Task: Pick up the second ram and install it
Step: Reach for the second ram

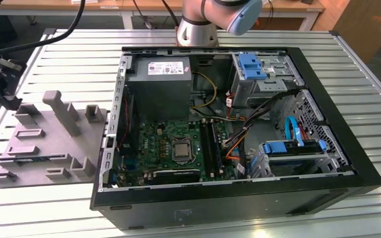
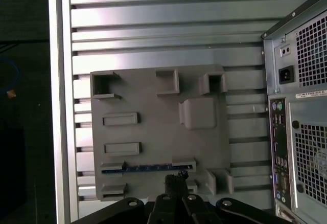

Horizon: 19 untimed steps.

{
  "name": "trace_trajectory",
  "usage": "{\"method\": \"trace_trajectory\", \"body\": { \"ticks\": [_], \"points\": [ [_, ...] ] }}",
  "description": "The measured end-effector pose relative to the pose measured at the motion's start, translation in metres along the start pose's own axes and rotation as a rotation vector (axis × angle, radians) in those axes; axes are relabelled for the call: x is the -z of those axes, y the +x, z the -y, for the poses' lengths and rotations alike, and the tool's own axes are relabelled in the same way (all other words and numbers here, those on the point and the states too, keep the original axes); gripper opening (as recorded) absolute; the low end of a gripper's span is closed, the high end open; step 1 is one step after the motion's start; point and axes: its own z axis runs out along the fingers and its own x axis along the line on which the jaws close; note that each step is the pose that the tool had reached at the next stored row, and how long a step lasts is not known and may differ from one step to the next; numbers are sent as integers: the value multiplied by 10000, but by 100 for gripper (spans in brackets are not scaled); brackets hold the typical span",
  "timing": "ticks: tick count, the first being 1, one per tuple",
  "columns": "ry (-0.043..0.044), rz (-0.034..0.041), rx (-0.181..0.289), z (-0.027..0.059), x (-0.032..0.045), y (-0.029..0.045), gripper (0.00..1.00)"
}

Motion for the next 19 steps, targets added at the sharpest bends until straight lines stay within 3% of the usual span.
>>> {"method": "trace_trajectory", "body": {
  "ticks": [19],
  "points": [
    [-5,60,44,80,-290,211,11]
  ]
}}
